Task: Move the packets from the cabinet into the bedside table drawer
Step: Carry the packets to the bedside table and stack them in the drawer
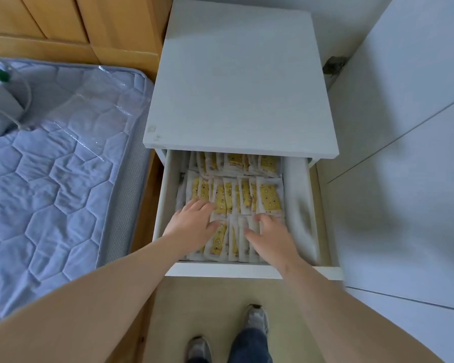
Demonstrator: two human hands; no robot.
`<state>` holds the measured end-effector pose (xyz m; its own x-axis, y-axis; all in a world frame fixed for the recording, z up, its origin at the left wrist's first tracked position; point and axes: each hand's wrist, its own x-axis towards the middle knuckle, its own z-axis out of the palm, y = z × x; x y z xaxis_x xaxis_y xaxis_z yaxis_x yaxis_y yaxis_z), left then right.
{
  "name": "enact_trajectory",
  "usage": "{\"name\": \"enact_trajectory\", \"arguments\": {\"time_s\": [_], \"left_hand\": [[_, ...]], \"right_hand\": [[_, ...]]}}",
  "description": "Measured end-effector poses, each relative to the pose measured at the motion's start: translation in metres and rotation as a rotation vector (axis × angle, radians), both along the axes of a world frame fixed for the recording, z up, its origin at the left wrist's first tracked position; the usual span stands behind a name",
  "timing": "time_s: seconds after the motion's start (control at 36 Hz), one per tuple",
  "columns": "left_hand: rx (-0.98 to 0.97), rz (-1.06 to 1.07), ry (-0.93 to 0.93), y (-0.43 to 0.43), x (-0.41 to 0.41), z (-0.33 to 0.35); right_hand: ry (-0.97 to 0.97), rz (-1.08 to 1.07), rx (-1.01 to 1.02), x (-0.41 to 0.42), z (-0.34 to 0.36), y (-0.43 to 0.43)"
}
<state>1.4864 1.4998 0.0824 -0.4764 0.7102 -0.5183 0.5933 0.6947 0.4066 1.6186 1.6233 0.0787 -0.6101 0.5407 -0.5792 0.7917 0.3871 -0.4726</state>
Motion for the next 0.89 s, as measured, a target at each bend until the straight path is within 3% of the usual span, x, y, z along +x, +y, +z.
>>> {"name": "enact_trajectory", "arguments": {"time_s": [0.19,0.33,0.5,0.69,0.89], "left_hand": [[-0.068,-0.017,-0.095,-0.028,0.041,0.000],[-0.102,-0.056,-0.002,-0.034,0.061,0.000],[0.034,-0.159,-0.030,-0.037,0.068,0.003],[0.279,-0.326,0.259,-0.045,0.069,-0.005],[0.293,-0.275,0.223,-0.035,0.062,-0.006]], "right_hand": [[-0.092,0.084,0.088,0.040,0.002,-0.020],[-0.023,0.147,0.129,0.055,0.006,-0.021],[0.086,0.279,0.092,0.068,0.007,-0.016],[0.090,0.538,0.180,0.071,0.006,-0.003],[0.128,0.566,0.231,0.060,0.004,0.007]]}}
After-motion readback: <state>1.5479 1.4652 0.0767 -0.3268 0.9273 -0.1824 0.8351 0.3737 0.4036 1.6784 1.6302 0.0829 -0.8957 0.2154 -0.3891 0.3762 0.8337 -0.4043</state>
